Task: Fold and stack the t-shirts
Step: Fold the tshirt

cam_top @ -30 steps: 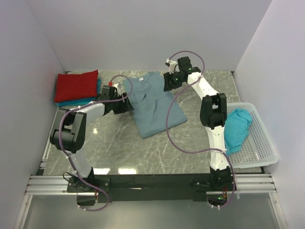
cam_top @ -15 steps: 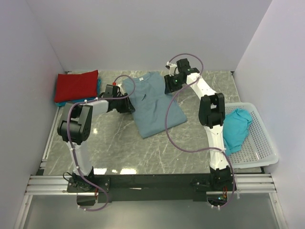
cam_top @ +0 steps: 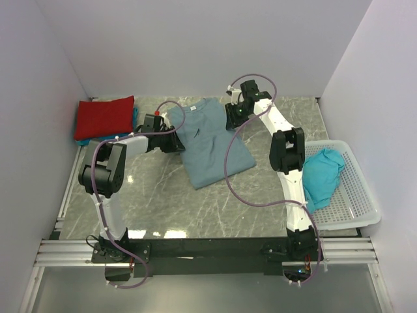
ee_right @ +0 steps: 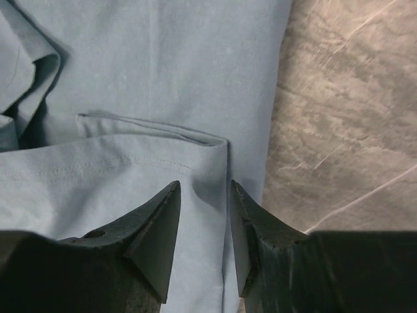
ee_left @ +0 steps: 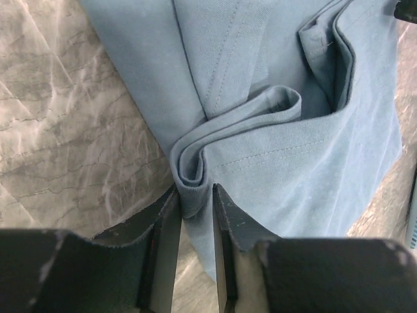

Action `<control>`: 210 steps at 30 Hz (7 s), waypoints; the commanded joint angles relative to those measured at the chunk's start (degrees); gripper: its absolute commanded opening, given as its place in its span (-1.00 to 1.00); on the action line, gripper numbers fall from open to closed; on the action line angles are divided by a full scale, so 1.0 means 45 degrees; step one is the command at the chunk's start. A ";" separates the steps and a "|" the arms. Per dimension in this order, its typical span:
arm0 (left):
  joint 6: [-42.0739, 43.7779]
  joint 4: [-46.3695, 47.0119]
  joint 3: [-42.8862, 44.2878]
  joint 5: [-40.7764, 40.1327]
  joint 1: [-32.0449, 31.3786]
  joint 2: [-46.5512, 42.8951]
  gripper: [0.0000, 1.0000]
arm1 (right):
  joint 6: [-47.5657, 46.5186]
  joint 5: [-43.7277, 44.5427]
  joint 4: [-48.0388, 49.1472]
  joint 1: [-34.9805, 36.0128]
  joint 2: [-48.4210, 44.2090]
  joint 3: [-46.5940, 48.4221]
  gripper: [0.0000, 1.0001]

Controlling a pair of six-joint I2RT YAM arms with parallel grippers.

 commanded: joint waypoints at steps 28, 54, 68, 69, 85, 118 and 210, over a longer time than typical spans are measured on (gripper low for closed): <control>-0.0130 0.0230 0.1072 0.0611 0.0016 0.0373 -0.54 | 0.0566 -0.0281 -0.1230 0.0038 0.0958 0.1598 -0.55; 0.0768 0.0308 0.1697 0.1588 0.0016 -0.0409 -0.99 | 0.0682 -0.1023 0.1231 -0.0918 -0.2187 -0.1293 -1.00; 0.0886 0.1226 0.1424 0.2408 0.0016 -0.0604 -0.99 | 0.0605 -0.0632 0.1719 -0.1075 -0.2616 -0.2112 -1.00; 0.0886 0.1284 0.1424 0.2524 0.0016 -0.0604 -0.99 | 0.0605 -0.0652 0.1738 -0.1133 -0.2694 -0.2171 -1.00; 0.0944 0.1519 0.1482 0.2624 0.0016 -0.0292 -0.99 | 0.0819 -0.0828 0.2149 -0.1328 -0.2754 -0.2348 -1.00; 0.9991 0.0837 -0.3553 -0.0287 -0.3548 -0.8004 0.78 | -1.8750 -0.5068 -0.0138 -0.1172 -1.3645 -1.4744 0.28; 1.2740 -0.2602 -0.5981 -0.0618 -0.8856 -0.9705 -0.99 | -1.4594 -0.1103 0.0017 0.2363 -1.9729 -1.9284 -1.00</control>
